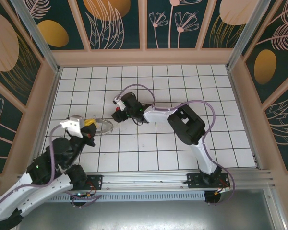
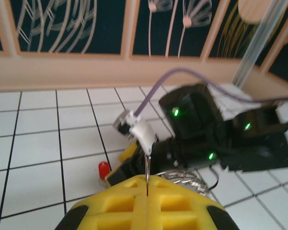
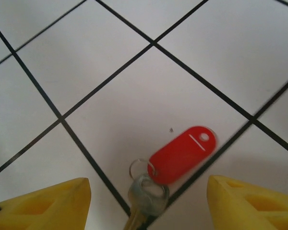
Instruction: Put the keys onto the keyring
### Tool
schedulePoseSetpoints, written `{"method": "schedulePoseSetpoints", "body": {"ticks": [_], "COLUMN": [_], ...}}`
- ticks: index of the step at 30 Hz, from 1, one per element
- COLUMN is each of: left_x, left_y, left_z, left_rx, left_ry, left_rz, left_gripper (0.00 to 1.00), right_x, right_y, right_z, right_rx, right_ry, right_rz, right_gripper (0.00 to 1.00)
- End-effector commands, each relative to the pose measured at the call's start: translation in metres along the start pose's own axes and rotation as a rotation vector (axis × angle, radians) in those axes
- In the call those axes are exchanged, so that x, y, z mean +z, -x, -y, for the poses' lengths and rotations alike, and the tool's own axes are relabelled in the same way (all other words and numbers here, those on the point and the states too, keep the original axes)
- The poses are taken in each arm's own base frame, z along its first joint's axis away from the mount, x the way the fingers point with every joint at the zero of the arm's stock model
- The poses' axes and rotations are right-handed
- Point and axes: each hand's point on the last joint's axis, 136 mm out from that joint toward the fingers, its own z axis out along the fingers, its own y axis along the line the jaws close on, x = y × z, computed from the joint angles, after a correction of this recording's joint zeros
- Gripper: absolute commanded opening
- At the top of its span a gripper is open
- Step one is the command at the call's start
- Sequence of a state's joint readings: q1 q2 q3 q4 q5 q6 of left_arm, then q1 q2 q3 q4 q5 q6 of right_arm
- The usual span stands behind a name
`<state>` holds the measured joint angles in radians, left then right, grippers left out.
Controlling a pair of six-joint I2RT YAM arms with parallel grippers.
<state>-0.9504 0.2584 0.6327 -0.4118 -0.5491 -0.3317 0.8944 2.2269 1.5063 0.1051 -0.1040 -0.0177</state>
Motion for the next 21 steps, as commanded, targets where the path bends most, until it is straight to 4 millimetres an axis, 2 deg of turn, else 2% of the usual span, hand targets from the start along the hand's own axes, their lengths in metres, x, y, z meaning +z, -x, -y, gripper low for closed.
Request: {"method": "schedulePoseSetpoints", "body": {"ticks": [1,5,10,16,21], "left_x": [0.001,0.008,0.009,0.008,0.008], "left_y": [0.004,-0.001,0.001,0.001,0.002], "left_z": [-0.003,-0.002,-0.001,0.0,0.0], "left_rx": [-0.021,0.013,0.021,0.022,0.025], "left_ry": [0.025,0.049,0.041,0.037,0.035], "left_rz": [0.021,-0.015,-0.005,-0.005,-0.004], "left_gripper": [0.0,0.0,0.0,0.0,0.0], "right_x": [0.014,0.027,0.032,0.016,-0.006], "right_y": [-0.009,-0.019,-0.039,-0.051,-0.061], "right_z": [-0.001,-0.001,0.008,0.014,0.025], "right_rx": [-0.036,-0.066,-0.094,-0.039,0.026], "right_ry": [-0.062,-0.12,-0.187,-0.171,-0.154], "right_rz": [-0.048,-0.083,-0.139,-0.143,-0.141], "right_gripper": [0.65,0.6,0.41,0.21,0.12]}}
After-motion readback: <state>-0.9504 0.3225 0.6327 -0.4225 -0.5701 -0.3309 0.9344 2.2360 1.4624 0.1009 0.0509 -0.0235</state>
